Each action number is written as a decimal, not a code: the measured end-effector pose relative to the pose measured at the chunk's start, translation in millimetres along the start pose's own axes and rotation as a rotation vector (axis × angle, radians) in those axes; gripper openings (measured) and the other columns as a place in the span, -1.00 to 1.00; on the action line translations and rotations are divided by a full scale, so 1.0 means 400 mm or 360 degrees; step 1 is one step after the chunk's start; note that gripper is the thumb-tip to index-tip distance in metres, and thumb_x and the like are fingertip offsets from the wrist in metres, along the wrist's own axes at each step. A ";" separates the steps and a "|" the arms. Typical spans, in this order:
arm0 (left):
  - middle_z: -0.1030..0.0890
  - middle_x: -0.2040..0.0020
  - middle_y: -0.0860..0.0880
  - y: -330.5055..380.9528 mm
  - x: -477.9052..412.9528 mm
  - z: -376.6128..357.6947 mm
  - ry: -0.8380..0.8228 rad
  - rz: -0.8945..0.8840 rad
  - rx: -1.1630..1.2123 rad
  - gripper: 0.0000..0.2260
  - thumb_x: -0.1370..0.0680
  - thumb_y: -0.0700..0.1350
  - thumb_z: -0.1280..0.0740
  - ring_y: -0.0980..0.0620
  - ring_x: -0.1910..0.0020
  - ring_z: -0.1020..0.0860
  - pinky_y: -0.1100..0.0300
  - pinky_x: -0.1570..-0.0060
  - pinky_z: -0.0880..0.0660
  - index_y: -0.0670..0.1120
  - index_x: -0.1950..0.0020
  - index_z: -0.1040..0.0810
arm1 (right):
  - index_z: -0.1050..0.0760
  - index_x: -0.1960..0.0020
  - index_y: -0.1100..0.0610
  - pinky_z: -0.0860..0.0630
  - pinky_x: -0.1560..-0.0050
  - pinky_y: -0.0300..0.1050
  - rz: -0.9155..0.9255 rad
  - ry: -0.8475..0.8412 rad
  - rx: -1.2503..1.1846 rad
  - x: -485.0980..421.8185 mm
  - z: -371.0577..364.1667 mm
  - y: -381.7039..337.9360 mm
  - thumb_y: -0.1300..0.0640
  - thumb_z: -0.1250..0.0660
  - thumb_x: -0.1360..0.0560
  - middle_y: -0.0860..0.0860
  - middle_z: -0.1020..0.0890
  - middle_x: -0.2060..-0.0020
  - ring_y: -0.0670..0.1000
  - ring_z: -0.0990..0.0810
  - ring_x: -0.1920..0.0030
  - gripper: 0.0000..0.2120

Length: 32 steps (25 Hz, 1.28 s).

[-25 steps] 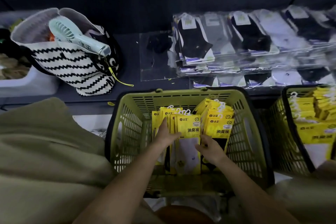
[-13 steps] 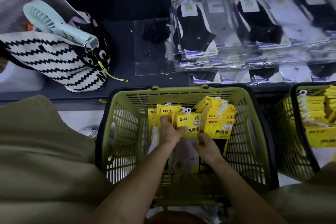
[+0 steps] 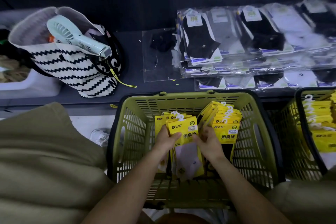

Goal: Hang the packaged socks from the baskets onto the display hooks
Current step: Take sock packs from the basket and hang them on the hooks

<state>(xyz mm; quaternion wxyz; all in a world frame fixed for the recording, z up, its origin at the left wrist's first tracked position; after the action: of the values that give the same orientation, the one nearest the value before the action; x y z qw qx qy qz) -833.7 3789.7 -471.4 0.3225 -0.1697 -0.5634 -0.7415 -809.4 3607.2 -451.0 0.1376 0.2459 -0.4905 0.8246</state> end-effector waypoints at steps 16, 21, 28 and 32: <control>-0.65 -0.07 -0.16 0.470 0.186 0.218 -0.0175 -0.0686 0.0597 -0.71 -0.43 -0.20 -0.43 -0.14 -0.05 -0.62 -0.03 -0.07 -0.56 -0.13 -0.14 -0.55 | -0.41 0.21 0.25 -0.38 0.29 -0.11 0.0659 0.0158 -0.0401 0.098 0.153 -0.491 0.04 -0.47 -0.39 0.05 -0.47 0.35 0.00 -0.42 0.31 -0.68; -0.62 -0.11 -0.11 0.614 0.230 0.297 -0.0091 -0.0856 0.0568 -0.77 -0.51 -0.10 -0.35 -0.10 -0.09 -0.60 -0.12 -0.15 -0.51 -0.09 -0.16 -0.50 | -0.53 0.10 0.02 -0.60 0.19 -0.16 0.0924 0.0065 -0.0465 0.157 0.215 -0.671 0.16 -0.39 -0.47 0.02 -0.68 0.18 -0.09 -0.65 0.20 -0.94; -0.66 -0.02 -0.01 0.849 0.333 0.457 0.0188 -0.1194 0.0691 -0.86 -0.51 -0.05 -0.36 0.04 0.04 -0.64 0.09 0.04 -0.59 0.00 -0.05 -0.52 | -0.53 0.11 0.01 -0.52 0.34 -0.37 0.1187 0.0062 -0.0596 0.226 0.286 -0.949 0.17 -0.38 -0.47 -0.14 -0.66 0.29 -0.23 -0.63 0.31 -0.92; -0.67 0.10 0.08 0.999 0.398 0.522 0.0215 -0.1403 0.0744 -0.92 -0.51 -0.06 -0.35 0.17 0.15 -0.65 0.31 0.24 -0.56 0.05 0.01 -0.51 | -0.56 0.15 0.05 -0.58 0.32 -0.23 0.1314 0.0117 -0.0754 0.264 0.356 -1.107 0.17 -0.41 -0.45 -0.04 -0.69 0.27 -0.11 -0.66 0.27 -0.95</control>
<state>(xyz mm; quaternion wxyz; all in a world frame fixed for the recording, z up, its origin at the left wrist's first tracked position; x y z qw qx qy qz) -706.5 3878.5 -19.3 0.0437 0.2096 -0.7105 -0.6704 -652.5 3693.7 -8.8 -0.1320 -0.0371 -0.7165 0.6840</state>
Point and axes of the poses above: each hand's wrist, its own x-axis away from the middle knuckle, its own z-axis out of the back of the hand, y = z × x, the point moved 10 cm from there along -x, towards the middle knuckle
